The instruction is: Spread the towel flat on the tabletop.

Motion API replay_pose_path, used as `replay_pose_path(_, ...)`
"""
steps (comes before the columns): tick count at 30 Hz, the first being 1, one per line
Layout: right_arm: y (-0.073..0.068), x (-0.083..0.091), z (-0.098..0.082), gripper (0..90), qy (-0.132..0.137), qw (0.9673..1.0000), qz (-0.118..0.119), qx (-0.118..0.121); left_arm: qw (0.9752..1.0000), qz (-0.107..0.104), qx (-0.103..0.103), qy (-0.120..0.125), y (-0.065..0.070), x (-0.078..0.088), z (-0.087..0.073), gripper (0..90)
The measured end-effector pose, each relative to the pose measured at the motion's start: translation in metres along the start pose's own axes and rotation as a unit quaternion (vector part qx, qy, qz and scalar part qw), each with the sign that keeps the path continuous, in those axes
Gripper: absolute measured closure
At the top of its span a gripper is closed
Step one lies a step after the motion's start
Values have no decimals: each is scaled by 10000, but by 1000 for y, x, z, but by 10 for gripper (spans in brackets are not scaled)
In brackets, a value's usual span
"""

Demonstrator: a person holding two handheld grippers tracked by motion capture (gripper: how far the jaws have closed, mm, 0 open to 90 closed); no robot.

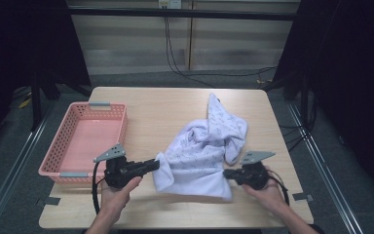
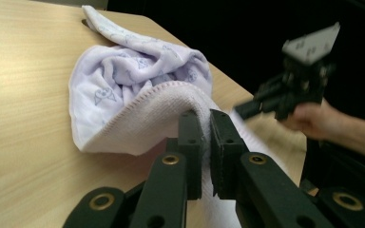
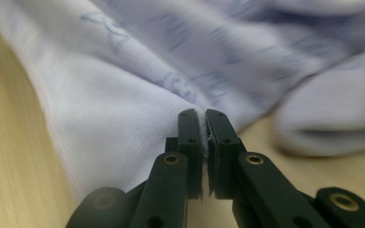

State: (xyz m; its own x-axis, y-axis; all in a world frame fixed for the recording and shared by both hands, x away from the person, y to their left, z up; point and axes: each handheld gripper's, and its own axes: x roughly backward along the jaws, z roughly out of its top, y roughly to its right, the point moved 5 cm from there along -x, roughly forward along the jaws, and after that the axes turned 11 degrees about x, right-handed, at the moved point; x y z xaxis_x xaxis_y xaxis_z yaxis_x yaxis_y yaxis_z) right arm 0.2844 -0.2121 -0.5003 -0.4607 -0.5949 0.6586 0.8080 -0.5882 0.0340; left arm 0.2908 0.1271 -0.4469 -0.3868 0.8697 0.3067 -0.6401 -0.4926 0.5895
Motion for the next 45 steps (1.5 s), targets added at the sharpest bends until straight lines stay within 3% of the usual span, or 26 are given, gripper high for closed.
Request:
replay_pose_path(1, 0, 0, 0, 856, 0, 10000, 0, 0, 10000, -33, 13, -47, 0, 0, -3, 847)
replay_pose_path(3, 26, 25, 9, 857, 175, 9994, -281, -90, 9997, -58, 35, -245, -1, -5, -11, 843)
replay_pose_path(5, 34, 30, 13, 856, 190, 9990, -387, -92, 9986, -122, 112, -503, -2, -15, -23, 835)
replay_pose_path(6, 40, 31, 15, 856, 93, 9989, -449, -3, 9979, -64, 96, -637, -4, -20, -29, 802)
replay_pose_path(7, 42, 30, 17, 856, 11, 9994, -356, 16, 9971, 11, 87, -753, -7, -24, -34, 725)
replay_pose_path(10, 37, 11, 17, 852, -52, 9996, -268, 123, 9972, 53, 200, -719, -12, -22, -34, 571)
replay_pose_path(12, 33, 5, 17, 851, -12, 9998, -180, 105, 9974, 49, 174, -701, -10, -21, -33, 560)
replay_pose_path(14, 27, -6, 16, 846, 26, 10000, -49, 83, 9967, 51, -77, -812, -5, -24, -34, 569)
replay_pose_path(16, 21, -15, 15, 833, -4, 9999, 129, 51, 9947, -193, -242, -981, 3, -30, -39, 598)
replay_pose_path(17, 19, -18, 15, 828, 17, 9998, 179, 43, 9924, -312, -339, -1144, 8, -34, -43, 609)
replay_pose_path(18, 14, -24, 15, 786, 98, 9991, 403, 24, 9893, -426, -423, -1327, 12, -38, -48, 624)
replay_pose_path(19, 14, -24, 15, 786, 98, 9991, 403, 24, 9870, -457, -499, -1458, 14, -41, -53, 624)
replay_pose_path(21, 4, -26, 16, 671, 121, 9985, 534, 61, 9841, -460, -405, -1669, 13, -45, -61, 626)
replay_pose_path(24, 1, -21, 14, 605, 137, 9984, 541, 47, 9767, -549, -477, -2020, 11, -43, -75, 597)
replay_pose_path(26, -1, -13, 8, 544, 217, 9986, 432, -217, 9757, -472, -494, -2084, 8, -39, -80, 560)
replay_pose_path(28, -7, -7, 1, 530, 221, 9984, 476, -195, 9728, -460, -566, -2197, 6, -38, -87, 534)
replay_pose_path(29, -12, -2, -7, 512, 162, 9989, 379, -244, 9718, -377, -595, -2252, 5, -39, -90, 510)
replay_pose_path(32, -15, 5, -13, 488, 201, 9985, 380, -343, 9653, -287, -804, -2470, 6, -47, -98, 485)
replay_pose_path(37, -21, 9, -25, 468, 85, 9976, 461, -500, 9647, -263, -1076, -2389, 10, -48, -104, 467)
replay_pose_path(38, -20, 6, -26, 463, 68, 9973, 485, -551, 9647, -263, -1076, -2389, 10, -48, -104, 513)
replay_pose_path(39, -20, 6, -26, 463, 68, 9973, 485, -551, 9628, -201, -1234, -2397, 11, -48, -105, 513)
replay_pose_path(40, -19, 3, -26, 462, 66, 9965, 564, -608, 9615, -183, -1318, -2406, 12, -48, -106, 569)
replay_pose_path(41, -17, -5, -26, 446, -91, 9966, 530, -617, 9548, 38, -1812, -2354, 14, -48, -107, 658)
replay_pose_path(42, -17, -5, -26, 446, -91, 9966, 530, -617, 9548, 38, -1812, -2354, 14, -48, -107, 712)
replay_pose_path(43, -16, -9, -26, 445, -134, 9966, 533, -609, 9499, 205, -2034, -2364, 15, -48, -107, 712)
replay_pose_path(45, -16, -17, -22, 467, -104, 9962, 572, -648, 9524, 269, -1884, -2382, 14, -49, -105, 862)
